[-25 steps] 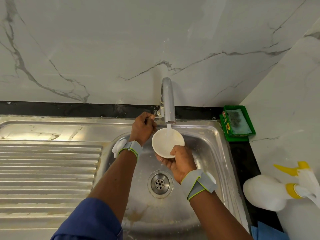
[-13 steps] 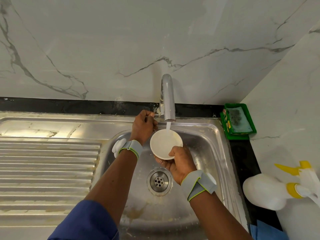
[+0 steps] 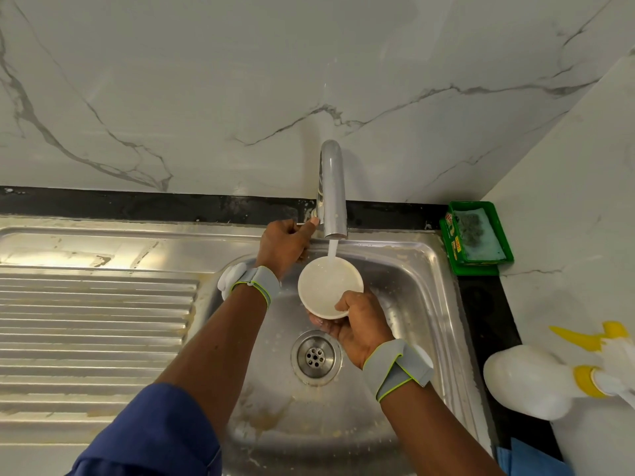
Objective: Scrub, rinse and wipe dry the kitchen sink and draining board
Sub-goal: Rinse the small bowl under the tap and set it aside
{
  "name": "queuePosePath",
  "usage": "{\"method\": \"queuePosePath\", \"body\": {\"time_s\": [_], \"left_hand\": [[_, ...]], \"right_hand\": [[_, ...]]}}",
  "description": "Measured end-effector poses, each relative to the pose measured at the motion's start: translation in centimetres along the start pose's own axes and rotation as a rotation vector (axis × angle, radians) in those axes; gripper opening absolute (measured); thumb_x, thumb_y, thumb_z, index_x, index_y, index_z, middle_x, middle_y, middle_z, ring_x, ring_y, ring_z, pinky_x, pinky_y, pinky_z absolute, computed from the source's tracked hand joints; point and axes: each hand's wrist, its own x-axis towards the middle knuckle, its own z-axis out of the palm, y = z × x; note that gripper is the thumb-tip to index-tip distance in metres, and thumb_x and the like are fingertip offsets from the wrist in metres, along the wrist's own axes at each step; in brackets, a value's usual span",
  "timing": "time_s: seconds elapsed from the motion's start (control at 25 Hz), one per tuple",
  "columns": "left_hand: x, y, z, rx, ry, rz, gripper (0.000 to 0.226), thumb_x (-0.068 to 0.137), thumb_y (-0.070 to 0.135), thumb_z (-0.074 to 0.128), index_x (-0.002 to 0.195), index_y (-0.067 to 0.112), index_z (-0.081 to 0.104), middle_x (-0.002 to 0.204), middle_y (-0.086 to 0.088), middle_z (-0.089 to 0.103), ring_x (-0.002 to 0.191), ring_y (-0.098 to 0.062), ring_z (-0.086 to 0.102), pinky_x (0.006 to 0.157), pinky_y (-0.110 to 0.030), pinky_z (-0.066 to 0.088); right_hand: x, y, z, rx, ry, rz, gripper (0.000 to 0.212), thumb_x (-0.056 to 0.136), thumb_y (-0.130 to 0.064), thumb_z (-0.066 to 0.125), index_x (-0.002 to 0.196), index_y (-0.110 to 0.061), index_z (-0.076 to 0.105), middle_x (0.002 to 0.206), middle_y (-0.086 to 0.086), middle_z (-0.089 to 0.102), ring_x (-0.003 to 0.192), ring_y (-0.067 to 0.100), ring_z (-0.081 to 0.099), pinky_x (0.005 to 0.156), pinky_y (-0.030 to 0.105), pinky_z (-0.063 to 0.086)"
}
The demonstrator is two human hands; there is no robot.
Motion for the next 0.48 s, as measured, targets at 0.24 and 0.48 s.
{"method": "queuePosePath", "body": {"time_s": [0.24,0.48], "left_hand": [[-0.3,2.4,-0.4,0.203,0.013,0.164,0.038,0.076,0.033,0.073,0.080,-0.004,0.064,0.066,-0.012,0.062,0.061,-0.027,0.055,0.065,-0.040,0.055],[-1.0,6.0,0.1,0.730,-0.059,0.462,0.021,0.095,0.022,0.066,0.097,0.001,0.068,0.096,-0.020,0.072,0.091,-0.042,0.067,0.082,-0.046,0.056]], "right_hand": [[-0.1,0.0,-0.3,0.002,-0.042,0.011,0.053,0.082,0.010,0.036,0.123,-0.016,0.057,0.125,0.030,0.055,0.094,0.050,0.062,0.058,0.039,0.056],[-0.9,0.1,-0.5,0.014,-0.063,0.009,0.053,0.084,0.009,0.034,0.126,-0.014,0.056,0.128,0.032,0.053,0.092,0.050,0.061,0.057,0.039,0.056]]}}
